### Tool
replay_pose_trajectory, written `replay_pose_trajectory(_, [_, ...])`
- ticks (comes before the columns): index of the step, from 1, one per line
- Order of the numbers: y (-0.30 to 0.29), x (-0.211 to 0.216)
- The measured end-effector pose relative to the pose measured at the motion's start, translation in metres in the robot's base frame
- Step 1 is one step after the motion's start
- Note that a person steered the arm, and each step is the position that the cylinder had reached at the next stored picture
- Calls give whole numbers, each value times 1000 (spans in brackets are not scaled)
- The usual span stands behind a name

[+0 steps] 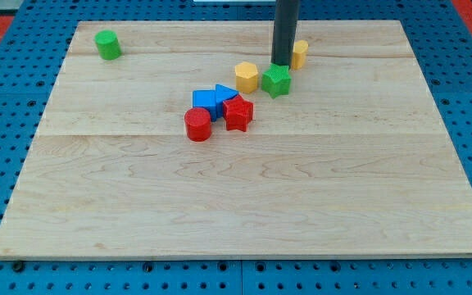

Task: Move the yellow heart diagonally top left to the green star

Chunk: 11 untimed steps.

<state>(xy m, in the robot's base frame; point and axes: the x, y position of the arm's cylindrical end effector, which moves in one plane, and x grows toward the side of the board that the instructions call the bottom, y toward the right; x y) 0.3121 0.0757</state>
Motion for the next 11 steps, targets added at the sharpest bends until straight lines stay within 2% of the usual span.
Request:
replay_pose_trajectory(1, [58, 0])
replay_pose_trajectory(2, [43, -38])
replay_pose_trajectory(3, [-24, -75])
replay_pose_trajectory(4, [-28, -65])
replay_pose_trajectory(5, [-14, -33])
replay_pose_trajectory(6, [-29, -23])
replay_pose_trajectory(7, [-51, -55])
replay_pose_trajectory(8, [-52, -56])
replay_pose_trajectory(11, [2, -49])
